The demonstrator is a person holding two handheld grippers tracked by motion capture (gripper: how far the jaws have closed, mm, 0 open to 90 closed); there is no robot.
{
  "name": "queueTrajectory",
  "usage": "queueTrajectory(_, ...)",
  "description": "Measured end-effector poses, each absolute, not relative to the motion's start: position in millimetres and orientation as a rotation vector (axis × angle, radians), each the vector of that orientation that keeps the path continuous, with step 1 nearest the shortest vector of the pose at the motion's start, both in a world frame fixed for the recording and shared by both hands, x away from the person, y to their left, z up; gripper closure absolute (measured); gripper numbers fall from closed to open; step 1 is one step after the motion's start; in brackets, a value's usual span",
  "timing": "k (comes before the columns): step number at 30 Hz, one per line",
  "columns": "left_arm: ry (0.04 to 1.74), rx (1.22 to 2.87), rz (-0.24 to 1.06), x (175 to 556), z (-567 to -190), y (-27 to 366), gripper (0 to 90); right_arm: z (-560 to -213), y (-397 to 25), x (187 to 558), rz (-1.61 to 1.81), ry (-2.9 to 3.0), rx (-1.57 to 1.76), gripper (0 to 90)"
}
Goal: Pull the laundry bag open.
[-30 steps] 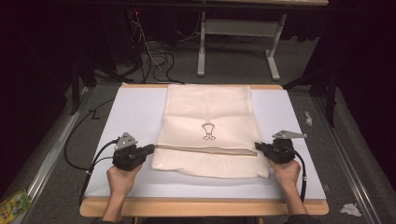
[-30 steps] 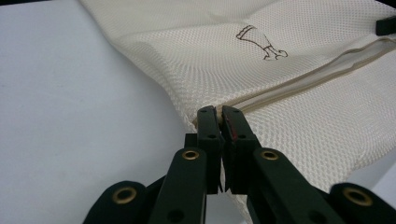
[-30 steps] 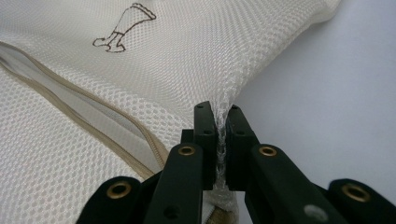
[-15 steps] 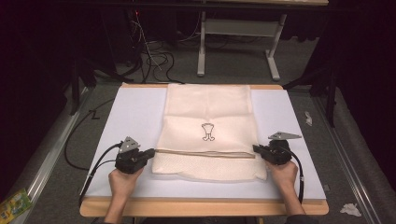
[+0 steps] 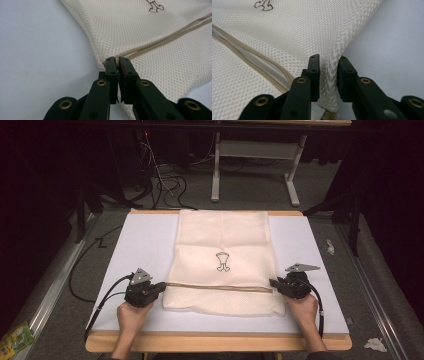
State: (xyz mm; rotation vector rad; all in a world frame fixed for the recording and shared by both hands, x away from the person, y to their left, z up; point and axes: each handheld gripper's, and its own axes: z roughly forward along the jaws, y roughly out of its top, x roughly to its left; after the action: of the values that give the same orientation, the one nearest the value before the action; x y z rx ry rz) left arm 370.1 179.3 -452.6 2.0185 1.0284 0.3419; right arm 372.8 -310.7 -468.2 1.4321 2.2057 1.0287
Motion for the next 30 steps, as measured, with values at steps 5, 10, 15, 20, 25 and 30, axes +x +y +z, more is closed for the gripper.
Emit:
queueTrajectory(5, 1.009, 2.002, 0.367, 369, -454, 176, 85.1, -466, -312, 375, 0.988, 2.212, 1.457, 56.6)
queueTrajectory(10, 0.982, 1.99, 0.4, 368, -446, 176, 76.1, -452, -317, 367, 1.013, 2.16, 1.43, 51.2)
queueTrajectory(15, 0.979, 1.927, 0.458, 366, -435, 186, 65.8, -444, -323, 361, 1.044, 2.125, 1.397, 51.1)
queueTrajectory(20, 0.991, 1.874, 0.493, 368, -421, 196, 60.7, -432, -332, 354, 1.097, 2.062, 1.37, 52.0)
queueTrajectory(25, 0.997, 1.83, 0.54, 368, -414, 206, 58.6, -427, -342, 349, 1.135, 1.986, 1.352, 52.5)
queueTrajectory(30, 1.017, 1.796, 0.543, 369, -413, 215, 58.5, -426, -350, 348, 1.123, 1.952, 1.398, 55.7)
